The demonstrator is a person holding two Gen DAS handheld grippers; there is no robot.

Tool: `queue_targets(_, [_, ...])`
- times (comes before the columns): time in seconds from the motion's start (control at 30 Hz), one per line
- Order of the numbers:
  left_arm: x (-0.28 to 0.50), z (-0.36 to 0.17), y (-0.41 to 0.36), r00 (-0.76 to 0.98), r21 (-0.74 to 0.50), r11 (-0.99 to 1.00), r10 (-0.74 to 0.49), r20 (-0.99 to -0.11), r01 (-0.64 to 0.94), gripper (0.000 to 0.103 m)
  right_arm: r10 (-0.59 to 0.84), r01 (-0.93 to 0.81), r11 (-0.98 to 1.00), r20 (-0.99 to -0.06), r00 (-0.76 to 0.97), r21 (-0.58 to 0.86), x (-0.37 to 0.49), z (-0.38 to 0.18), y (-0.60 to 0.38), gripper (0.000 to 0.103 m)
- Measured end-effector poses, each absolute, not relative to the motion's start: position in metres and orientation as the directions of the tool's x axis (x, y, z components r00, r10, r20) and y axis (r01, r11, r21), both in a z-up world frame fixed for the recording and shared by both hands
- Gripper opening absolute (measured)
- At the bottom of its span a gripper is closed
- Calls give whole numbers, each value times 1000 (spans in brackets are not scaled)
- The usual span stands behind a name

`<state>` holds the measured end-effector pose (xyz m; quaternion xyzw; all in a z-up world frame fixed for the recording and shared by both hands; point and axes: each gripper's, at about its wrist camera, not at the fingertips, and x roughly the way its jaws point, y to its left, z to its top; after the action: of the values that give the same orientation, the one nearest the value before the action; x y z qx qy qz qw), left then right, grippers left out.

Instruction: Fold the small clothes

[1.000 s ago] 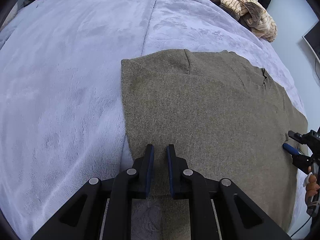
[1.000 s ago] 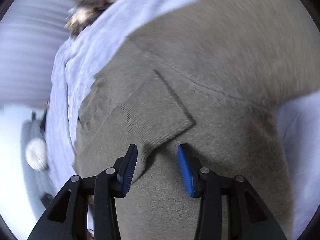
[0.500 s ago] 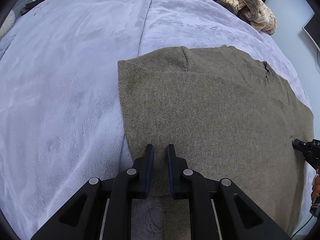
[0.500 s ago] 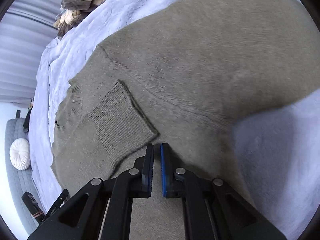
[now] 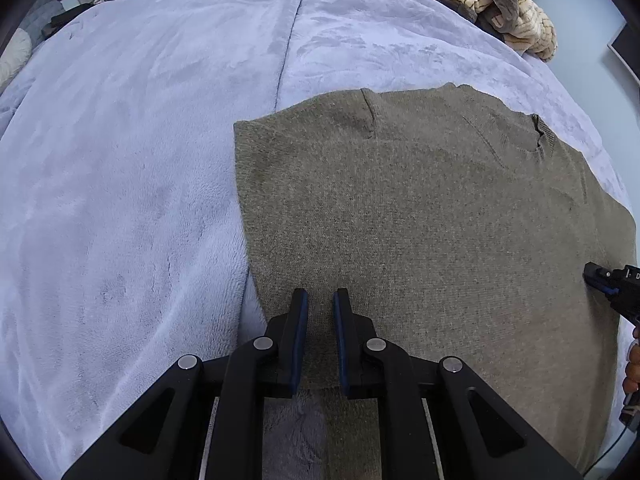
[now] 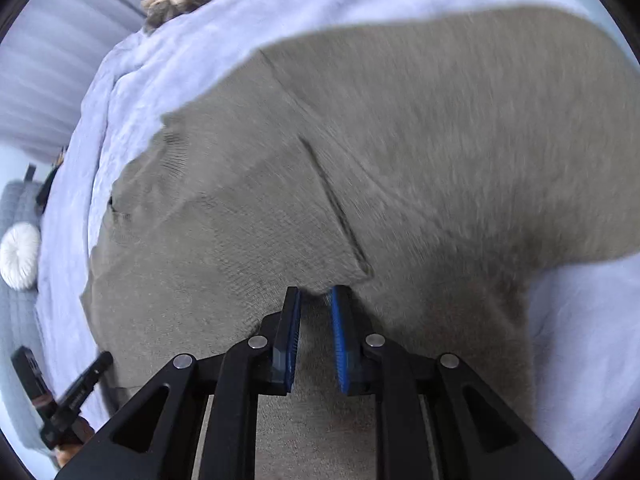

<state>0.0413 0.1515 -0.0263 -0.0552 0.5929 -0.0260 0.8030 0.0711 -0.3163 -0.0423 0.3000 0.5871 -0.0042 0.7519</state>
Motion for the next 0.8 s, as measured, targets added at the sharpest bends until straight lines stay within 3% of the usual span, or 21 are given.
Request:
queue_targets(0.23, [35,-11,128,249,-85,996,-83,-965,2,14,400,363,783,-856,327,504,46,-36,-344,20])
queue_targets(0.4, [27,-6,84,222,-108,993,-116,-968,47,14,439,360,754,-830,345,549,33,-32,-347,39])
queue_targets(0.5, [22,-7,56,205,-129,988,-144,-968,83,14,466,362,732,-812,350,577,32,-32,-349,42])
queue_targets(0.53, [20,-7,46,201,-125,987,-143,-969,100,18,477,363,724,-806,350,586,32,-33,-350,44])
queue_targets(0.57, [19,-7,36,200,-116,986,-138,-970,119,51,489,362,716,-799,351,597,31,-32,-351,46])
queue_targets(0.63, [15,-4,21,221,-112,983,-142,-965,142,94,505,359,703,-786,355,614,30,-31,-353,48])
queue_targets(0.8, [11,-4,-3,222,-93,977,-135,-966,190,95,541,351,672,-756,368,652,25,-30,-363,55])
